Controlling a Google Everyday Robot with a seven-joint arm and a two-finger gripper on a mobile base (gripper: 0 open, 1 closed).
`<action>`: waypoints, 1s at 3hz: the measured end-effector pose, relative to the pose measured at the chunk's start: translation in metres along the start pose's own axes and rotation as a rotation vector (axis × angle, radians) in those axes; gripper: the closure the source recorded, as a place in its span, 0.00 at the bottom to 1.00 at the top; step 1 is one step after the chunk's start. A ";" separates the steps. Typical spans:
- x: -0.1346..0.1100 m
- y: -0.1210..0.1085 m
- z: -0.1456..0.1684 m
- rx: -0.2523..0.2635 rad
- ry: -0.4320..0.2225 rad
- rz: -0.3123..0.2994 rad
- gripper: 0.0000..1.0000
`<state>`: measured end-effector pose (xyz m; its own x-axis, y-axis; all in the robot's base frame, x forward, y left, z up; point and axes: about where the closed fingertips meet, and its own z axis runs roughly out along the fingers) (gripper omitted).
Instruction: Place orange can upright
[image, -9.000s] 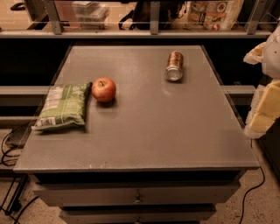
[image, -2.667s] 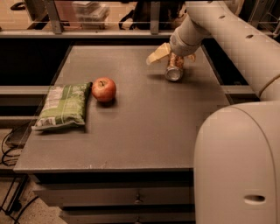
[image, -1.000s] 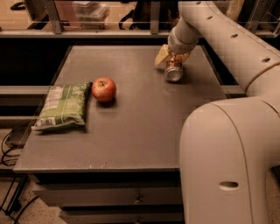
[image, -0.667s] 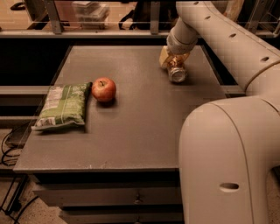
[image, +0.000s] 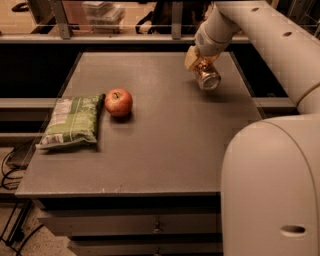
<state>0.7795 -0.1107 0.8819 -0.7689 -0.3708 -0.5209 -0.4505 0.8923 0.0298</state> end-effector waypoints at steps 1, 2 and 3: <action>-0.003 0.026 -0.037 -0.200 -0.087 -0.105 1.00; 0.000 0.053 -0.071 -0.425 -0.183 -0.244 1.00; 0.004 0.075 -0.111 -0.574 -0.311 -0.411 1.00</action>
Offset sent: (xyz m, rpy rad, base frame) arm -0.1025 0.0270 0.1214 0.5047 -0.1498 0.7870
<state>0.6923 -0.0741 0.9772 -0.3638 -0.4785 -0.7992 -0.9024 0.3936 0.1752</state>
